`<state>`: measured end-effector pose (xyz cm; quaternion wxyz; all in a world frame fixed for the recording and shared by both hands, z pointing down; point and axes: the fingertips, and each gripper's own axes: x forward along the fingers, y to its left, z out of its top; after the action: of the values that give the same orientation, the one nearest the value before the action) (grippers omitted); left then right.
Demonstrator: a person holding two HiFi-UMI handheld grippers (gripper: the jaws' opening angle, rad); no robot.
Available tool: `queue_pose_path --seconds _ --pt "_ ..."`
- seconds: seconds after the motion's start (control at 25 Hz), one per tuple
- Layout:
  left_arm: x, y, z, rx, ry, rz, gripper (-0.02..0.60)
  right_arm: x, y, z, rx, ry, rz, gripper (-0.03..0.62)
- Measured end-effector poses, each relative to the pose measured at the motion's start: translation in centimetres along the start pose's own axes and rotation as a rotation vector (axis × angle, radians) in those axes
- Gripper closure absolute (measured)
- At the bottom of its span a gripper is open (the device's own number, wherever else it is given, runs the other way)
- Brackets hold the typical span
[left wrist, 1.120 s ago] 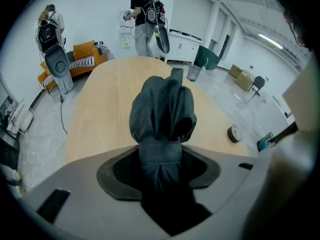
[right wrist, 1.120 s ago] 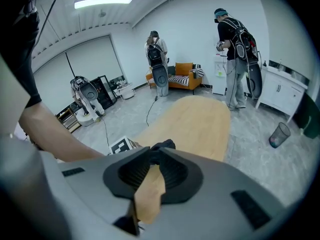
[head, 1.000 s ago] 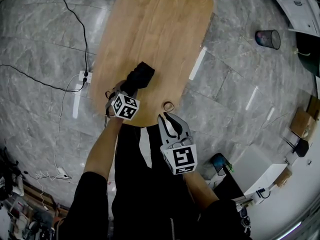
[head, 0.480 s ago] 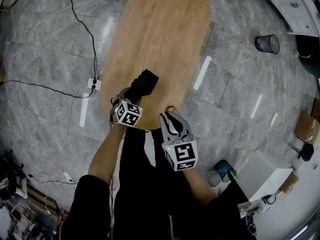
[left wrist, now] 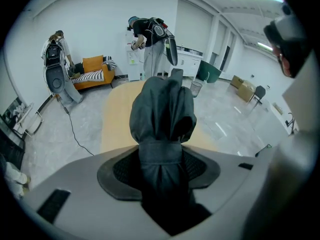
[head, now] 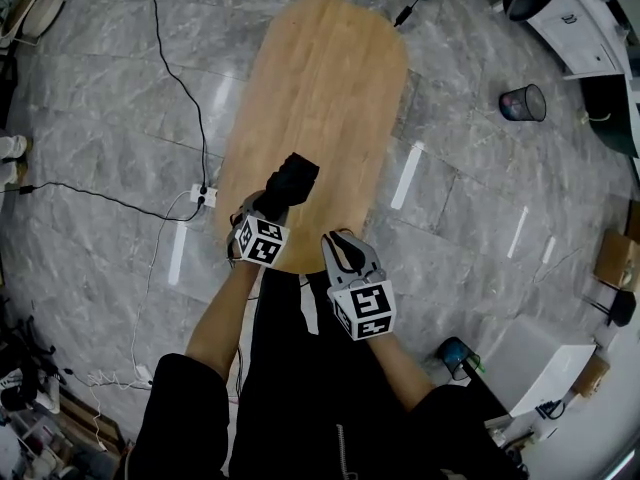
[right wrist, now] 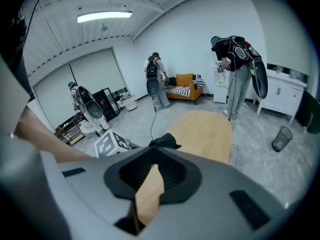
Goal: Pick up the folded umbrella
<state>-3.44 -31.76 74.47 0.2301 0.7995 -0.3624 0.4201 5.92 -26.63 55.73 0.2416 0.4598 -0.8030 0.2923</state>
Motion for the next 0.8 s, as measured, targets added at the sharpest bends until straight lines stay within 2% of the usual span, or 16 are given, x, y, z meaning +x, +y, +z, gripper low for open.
queue_pose_path --seconds 0.48,0.64,0.8 --pt "-6.7 0.7 6.8 -0.019 -0.127 0.034 0.357 -2.3 -0.3 4.7 0.02 -0.074 -0.028 0.554" --pt "-8.8 0.7 8.0 -0.007 -0.152 0.043 0.357 -2.9 0.4 6.5 0.043 -0.122 -0.02 0.556" --pt "-10.8 0.6 9.3 -0.029 -0.183 0.051 0.357 -4.0 1.0 8.3 0.073 -0.148 -0.014 0.557"
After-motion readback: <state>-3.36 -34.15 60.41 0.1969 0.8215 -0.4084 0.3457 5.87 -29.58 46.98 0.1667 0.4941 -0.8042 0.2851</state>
